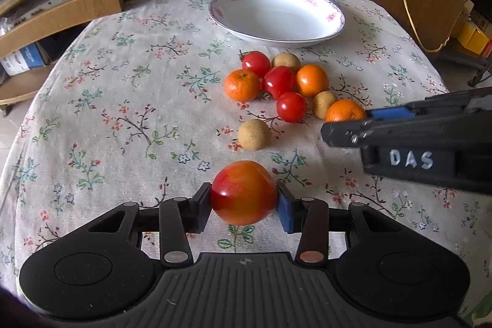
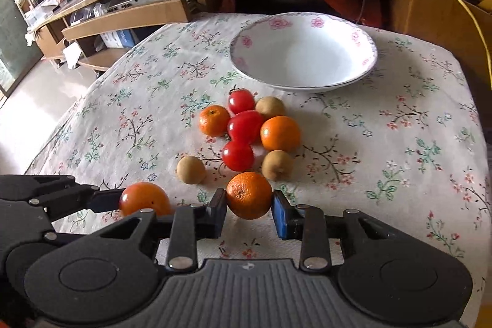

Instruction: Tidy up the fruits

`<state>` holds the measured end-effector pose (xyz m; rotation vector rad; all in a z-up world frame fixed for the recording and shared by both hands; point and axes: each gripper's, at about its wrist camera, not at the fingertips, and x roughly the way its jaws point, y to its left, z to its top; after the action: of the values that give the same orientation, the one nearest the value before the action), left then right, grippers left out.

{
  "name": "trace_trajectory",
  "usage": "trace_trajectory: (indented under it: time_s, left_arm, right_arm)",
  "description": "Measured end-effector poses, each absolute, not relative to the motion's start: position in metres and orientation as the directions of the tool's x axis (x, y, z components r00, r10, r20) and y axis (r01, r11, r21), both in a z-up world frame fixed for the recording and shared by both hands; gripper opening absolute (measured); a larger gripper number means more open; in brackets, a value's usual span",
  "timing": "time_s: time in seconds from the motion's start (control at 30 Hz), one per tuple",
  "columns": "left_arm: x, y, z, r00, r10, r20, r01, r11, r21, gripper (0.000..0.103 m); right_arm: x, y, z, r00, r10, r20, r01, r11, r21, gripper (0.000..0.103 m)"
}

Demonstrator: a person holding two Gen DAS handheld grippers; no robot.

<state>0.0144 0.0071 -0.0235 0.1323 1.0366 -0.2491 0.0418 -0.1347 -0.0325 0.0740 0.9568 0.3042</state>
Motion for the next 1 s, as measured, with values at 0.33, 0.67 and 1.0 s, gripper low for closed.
trace_trajectory:
  time_s: [0.33, 0.67, 1.0]
  left_arm:
    - [0.015, -0.001, -0.027, 0.483, -0.116, -0.868, 0.271, 0.962, 0.022, 0.052]
    - [0.019, -0.003, -0.021, 0.450, -0.087, -0.889, 0.254, 0.966, 0.035, 0.043]
    - [0.025, -0.002, -0.011, 0.465, -0.105, -0.879, 0.272, 0.962, 0.029, 0.032]
  right_arm:
    - [0.038, -0.152, -0.015, 0.573, 0.277, -0.771, -0.185, 0.961, 0.208, 0.033]
    - [0.027, -0.157, 0.006, 0.587, 0.252, -0.770, -0.176, 0.967, 0.182, 0.033]
    - [0.018, -0.167, 0.007, 0.587, 0.205, -0.783, -0.156, 0.978, 0.139, 0.033]
